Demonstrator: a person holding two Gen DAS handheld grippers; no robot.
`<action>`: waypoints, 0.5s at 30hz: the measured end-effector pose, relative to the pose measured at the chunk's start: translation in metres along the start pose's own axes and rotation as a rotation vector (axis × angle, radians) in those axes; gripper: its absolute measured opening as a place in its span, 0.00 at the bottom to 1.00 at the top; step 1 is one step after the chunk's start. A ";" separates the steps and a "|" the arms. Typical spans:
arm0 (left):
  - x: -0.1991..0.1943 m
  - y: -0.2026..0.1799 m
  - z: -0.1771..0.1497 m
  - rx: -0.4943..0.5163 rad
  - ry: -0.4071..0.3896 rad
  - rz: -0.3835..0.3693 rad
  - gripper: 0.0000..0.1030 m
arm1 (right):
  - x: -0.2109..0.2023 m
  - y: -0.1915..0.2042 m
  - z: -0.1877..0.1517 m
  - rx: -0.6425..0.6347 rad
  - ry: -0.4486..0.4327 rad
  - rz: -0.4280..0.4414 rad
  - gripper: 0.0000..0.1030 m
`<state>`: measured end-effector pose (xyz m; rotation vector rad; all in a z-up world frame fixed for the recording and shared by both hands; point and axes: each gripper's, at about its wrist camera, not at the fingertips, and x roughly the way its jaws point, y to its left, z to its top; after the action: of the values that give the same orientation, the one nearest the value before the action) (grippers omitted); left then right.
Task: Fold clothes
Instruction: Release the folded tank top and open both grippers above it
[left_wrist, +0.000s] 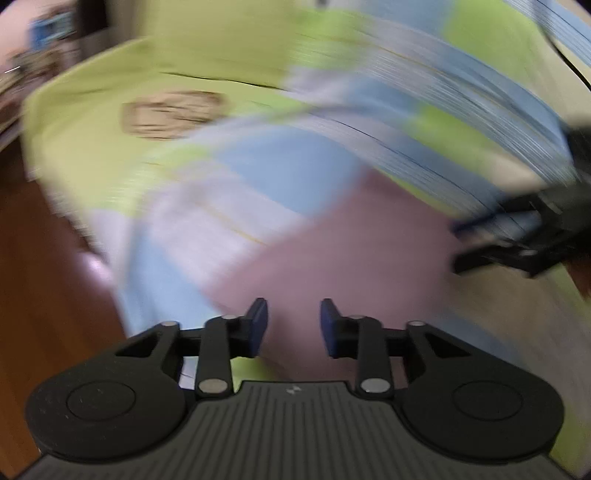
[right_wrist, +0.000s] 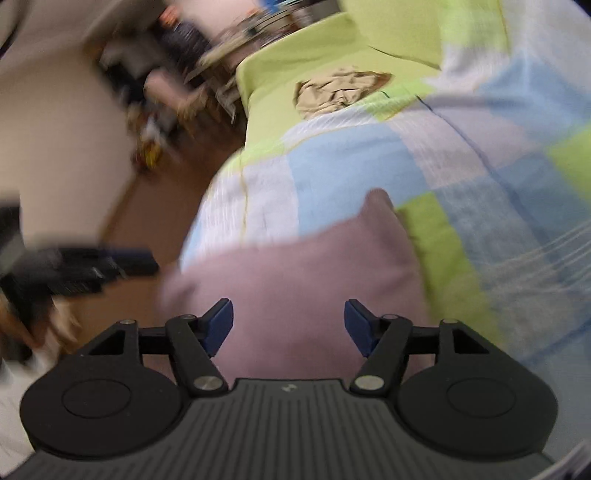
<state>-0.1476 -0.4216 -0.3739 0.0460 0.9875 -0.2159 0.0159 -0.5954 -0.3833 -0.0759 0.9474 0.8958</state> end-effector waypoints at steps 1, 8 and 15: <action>0.004 -0.019 -0.007 0.062 0.020 -0.001 0.40 | -0.006 0.011 -0.010 -0.140 0.038 -0.043 0.63; 0.035 -0.104 -0.043 0.517 0.092 0.187 0.42 | -0.002 0.060 -0.079 -1.021 0.063 -0.284 0.70; 0.054 -0.121 -0.061 0.644 0.107 0.356 0.46 | 0.017 0.048 -0.092 -1.223 0.011 -0.351 0.74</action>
<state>-0.1934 -0.5402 -0.4452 0.8224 0.9648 -0.1966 -0.0747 -0.5922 -0.4368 -1.2469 0.2574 1.0230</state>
